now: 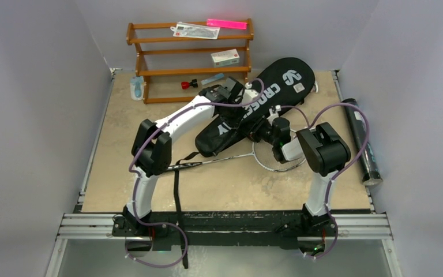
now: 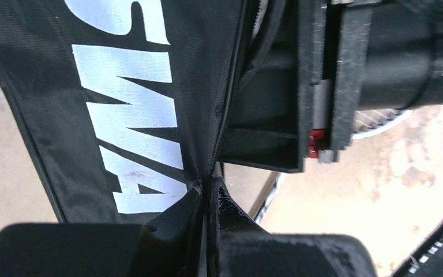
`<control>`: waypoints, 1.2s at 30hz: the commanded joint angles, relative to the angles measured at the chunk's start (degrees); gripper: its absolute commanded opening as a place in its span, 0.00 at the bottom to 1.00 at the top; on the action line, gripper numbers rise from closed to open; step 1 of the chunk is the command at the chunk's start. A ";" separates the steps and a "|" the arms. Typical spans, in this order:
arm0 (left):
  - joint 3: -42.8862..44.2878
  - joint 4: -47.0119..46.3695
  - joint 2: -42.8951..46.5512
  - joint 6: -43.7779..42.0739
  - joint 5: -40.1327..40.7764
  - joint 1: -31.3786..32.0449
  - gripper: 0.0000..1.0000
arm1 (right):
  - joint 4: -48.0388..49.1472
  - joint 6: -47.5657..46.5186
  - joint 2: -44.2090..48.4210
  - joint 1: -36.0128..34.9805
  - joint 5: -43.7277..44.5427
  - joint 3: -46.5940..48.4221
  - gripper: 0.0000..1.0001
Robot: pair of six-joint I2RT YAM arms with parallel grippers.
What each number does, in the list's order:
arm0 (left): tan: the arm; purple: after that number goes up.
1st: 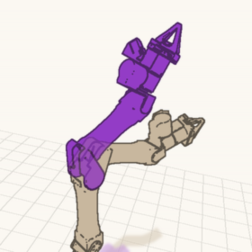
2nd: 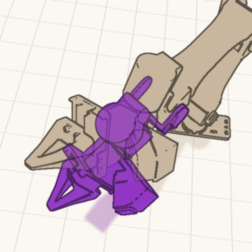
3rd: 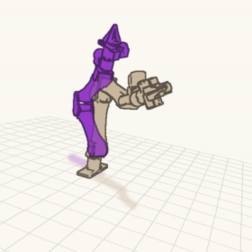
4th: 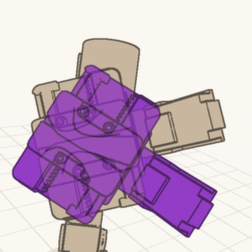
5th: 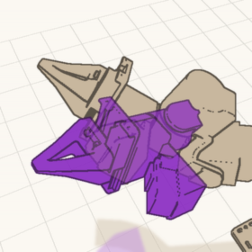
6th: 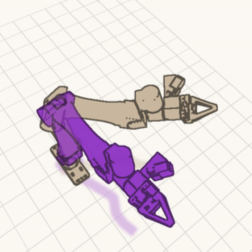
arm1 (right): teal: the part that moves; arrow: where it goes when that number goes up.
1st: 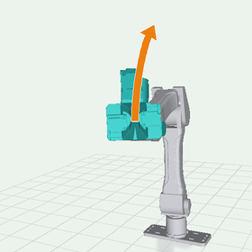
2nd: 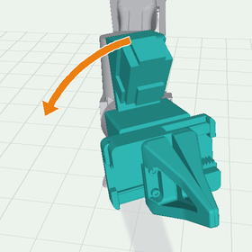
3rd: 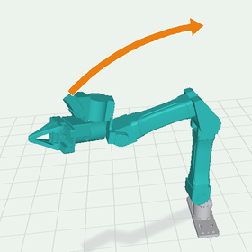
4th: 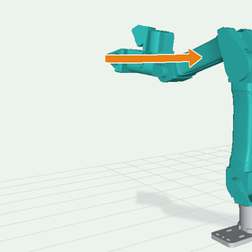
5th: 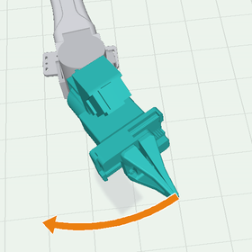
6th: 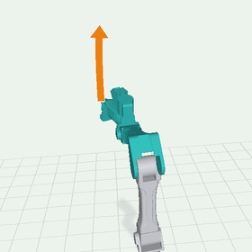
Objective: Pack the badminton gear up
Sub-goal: Place the racket in the racket bag.
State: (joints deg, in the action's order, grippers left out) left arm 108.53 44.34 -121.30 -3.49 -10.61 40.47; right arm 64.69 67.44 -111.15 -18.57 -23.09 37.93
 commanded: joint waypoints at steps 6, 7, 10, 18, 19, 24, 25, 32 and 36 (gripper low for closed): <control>3.96 2.89 -0.23 6.43 -30.64 -0.71 0.00 | 18.36 -0.93 -4.57 2.35 2.31 5.44 0.00; 4.28 3.06 -0.77 6.93 -32.57 -0.90 0.00 | 18.44 -0.84 -4.67 2.35 2.40 5.56 0.00; 5.44 3.81 -2.19 7.54 -36.19 -2.04 0.00 | 18.68 -1.30 -4.39 2.40 3.42 5.15 0.00; 6.11 4.91 -2.69 7.10 -30.05 -2.85 0.00 | 22.46 -0.23 -6.52 2.31 2.80 5.98 0.00; 6.42 5.35 -2.72 6.75 -28.05 -2.81 0.00 | 20.30 -0.46 -6.11 2.31 2.98 6.26 0.00; 4.26 3.26 1.44 3.82 -7.69 -2.00 0.21 | 16.58 -3.61 -4.75 2.26 4.89 6.74 0.00; 2.19 1.48 3.12 2.44 -2.62 -1.52 0.24 | 16.48 -3.41 -4.97 2.30 4.40 7.42 0.00; -13.89 -17.15 11.81 -4.07 21.24 0.05 0.46 | 13.81 -3.99 -4.17 1.49 3.40 9.05 0.00; -18.01 -23.00 12.12 -7.16 25.82 0.05 0.54 | 13.00 -4.00 -4.23 1.28 2.91 9.17 0.00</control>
State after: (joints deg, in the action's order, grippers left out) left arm 93.67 31.86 -111.35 -5.72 4.34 40.56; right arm 73.87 67.20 -118.54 -16.64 -20.01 44.69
